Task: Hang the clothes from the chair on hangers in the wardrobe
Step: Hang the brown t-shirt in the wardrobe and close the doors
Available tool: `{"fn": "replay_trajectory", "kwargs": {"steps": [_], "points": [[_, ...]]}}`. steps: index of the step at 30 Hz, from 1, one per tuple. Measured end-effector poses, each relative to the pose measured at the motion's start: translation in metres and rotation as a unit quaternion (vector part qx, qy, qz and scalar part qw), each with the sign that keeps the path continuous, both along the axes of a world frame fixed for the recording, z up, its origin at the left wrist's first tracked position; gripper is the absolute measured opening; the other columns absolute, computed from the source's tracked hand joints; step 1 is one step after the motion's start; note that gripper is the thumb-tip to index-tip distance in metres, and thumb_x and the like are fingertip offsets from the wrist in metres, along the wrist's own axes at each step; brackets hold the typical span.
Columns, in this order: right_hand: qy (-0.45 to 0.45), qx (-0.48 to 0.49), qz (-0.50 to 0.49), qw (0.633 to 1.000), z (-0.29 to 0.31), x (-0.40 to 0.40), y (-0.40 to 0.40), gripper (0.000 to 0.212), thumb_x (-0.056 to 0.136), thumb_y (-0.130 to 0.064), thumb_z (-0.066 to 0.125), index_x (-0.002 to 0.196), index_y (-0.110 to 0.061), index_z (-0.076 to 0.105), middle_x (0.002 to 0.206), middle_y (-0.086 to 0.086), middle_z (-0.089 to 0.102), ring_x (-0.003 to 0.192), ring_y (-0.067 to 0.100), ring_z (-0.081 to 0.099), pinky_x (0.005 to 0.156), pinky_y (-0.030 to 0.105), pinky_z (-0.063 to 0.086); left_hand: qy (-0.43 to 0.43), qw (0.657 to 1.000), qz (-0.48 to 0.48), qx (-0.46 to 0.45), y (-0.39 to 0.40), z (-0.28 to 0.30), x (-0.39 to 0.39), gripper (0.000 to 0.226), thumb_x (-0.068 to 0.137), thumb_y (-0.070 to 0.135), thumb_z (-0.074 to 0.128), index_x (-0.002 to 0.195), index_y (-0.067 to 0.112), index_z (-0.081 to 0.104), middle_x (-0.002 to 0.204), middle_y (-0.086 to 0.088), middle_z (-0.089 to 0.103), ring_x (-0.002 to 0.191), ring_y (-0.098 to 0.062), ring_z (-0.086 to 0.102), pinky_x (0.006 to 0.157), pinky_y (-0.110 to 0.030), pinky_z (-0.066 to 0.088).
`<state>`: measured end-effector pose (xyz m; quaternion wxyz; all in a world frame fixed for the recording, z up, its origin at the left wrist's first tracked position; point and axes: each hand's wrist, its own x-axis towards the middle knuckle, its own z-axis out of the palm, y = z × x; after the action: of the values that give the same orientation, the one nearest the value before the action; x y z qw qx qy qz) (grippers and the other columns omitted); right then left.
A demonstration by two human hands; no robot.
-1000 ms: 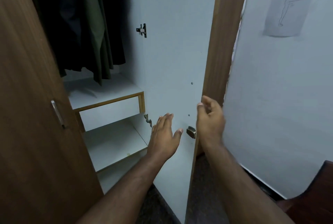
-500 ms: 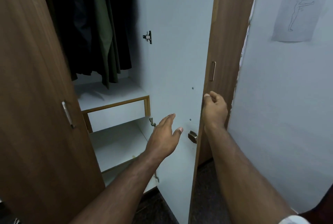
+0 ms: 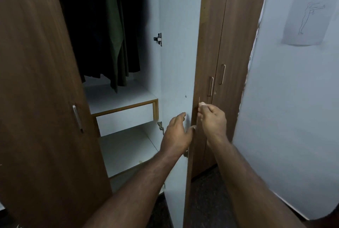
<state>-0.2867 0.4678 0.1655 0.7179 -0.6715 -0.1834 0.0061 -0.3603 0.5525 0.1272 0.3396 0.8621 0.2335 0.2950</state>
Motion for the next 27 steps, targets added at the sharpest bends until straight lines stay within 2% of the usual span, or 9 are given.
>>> {"fn": "replay_trajectory", "kwargs": {"steps": [4,6,10,12,13,16,18,22,27], "points": [[0.008,0.013,0.096,0.995,0.003,-0.028,0.021,0.015,0.099,-0.026,0.060,0.091,-0.026,0.073,0.092,0.009,0.074,0.092,0.025,0.071,0.083,0.036,0.061,-0.066,0.997,0.041,-0.029,0.028,0.001,-0.018,0.044,0.091,0.035,0.071,0.129,0.026,0.049,0.125,0.003,0.058,0.107,-0.014,0.060,0.084,-0.033,0.057],[0.011,0.024,0.123,0.992,0.003,-0.036,0.036,0.012,0.097,-0.024,0.062,0.095,-0.020,0.074,0.090,0.006,0.076,0.089,0.022,0.074,0.082,0.034,0.061,-0.097,0.993,0.062,-0.036,0.047,0.000,-0.031,0.038,0.089,0.034,0.072,0.119,0.025,0.051,0.113,0.005,0.059,0.096,-0.011,0.061,0.075,-0.031,0.057],[-0.042,-0.010,0.041,0.998,-0.005,-0.038,0.078,0.016,0.095,-0.026,0.066,0.110,-0.024,0.071,0.099,-0.009,0.073,0.091,0.004,0.069,0.080,0.024,0.058,-0.115,0.989,0.081,-0.044,0.083,-0.005,-0.061,0.032,0.087,0.037,0.070,0.109,0.030,0.049,0.104,0.009,0.057,0.087,-0.008,0.060,0.070,-0.031,0.057],[-0.060,-0.027,0.082,0.994,-0.010,-0.046,0.103,0.025,0.097,-0.026,0.062,0.122,-0.024,0.068,0.109,-0.014,0.071,0.098,-0.001,0.066,0.081,0.016,0.053,-0.131,0.987,0.083,-0.049,0.103,-0.007,-0.074,0.028,0.086,0.036,0.071,0.105,0.033,0.050,0.101,0.011,0.057,0.086,-0.008,0.061,0.069,-0.032,0.058],[-0.059,-0.029,0.108,0.992,-0.014,-0.049,0.116,0.025,0.098,-0.025,0.061,0.122,-0.026,0.069,0.110,-0.014,0.072,0.101,0.000,0.067,0.084,0.020,0.054,-0.139,0.985,0.084,-0.051,0.113,-0.007,-0.081,0.027,0.086,0.036,0.071,0.104,0.033,0.051,0.101,0.011,0.058,0.085,-0.007,0.061,0.069,-0.031,0.057],[-0.074,-0.046,0.133,0.987,-0.021,-0.057,0.149,0.022,0.097,-0.026,0.062,0.114,-0.036,0.071,0.108,-0.014,0.074,0.103,0.003,0.069,0.094,0.037,0.056,-0.164,0.980,0.098,-0.062,0.144,-0.012,-0.105,0.025,0.089,0.039,0.071,0.106,0.030,0.055,0.100,0.011,0.059,0.088,-0.004,0.060,0.069,-0.018,0.048],[-0.083,-0.061,0.133,0.986,-0.021,-0.062,0.169,0.020,0.096,-0.027,0.064,0.112,-0.036,0.072,0.105,-0.016,0.074,0.101,0.004,0.069,0.093,0.040,0.057,-0.177,0.974,0.119,-0.078,0.168,-0.017,-0.123,0.022,0.093,0.042,0.066,0.109,0.029,0.057,0.103,0.009,0.060,0.092,-0.004,0.059,0.071,-0.017,0.046],[-0.101,-0.094,0.137,0.981,-0.015,-0.081,0.205,0.027,0.096,-0.025,0.065,0.122,-0.023,0.069,0.105,-0.016,0.072,0.100,0.003,0.068,0.092,0.035,0.058,-0.155,0.965,0.177,-0.113,0.222,-0.026,-0.157,0.027,0.100,0.036,0.057,0.125,0.025,0.057,0.118,0.004,0.061,0.099,-0.004,0.058,0.081,-0.025,0.051],[-0.140,-0.133,0.130,0.973,-0.010,-0.092,0.249,0.023,0.097,-0.026,0.064,0.117,-0.018,0.071,0.087,-0.021,0.064,0.085,-0.002,0.064,0.082,0.023,0.056,-0.152,0.956,0.203,-0.147,0.274,-0.026,-0.180,0.045,0.102,0.031,0.056,0.144,0.020,0.047,0.137,0.004,0.056,0.116,-0.007,0.054,0.086,-0.019,0.044]]}}
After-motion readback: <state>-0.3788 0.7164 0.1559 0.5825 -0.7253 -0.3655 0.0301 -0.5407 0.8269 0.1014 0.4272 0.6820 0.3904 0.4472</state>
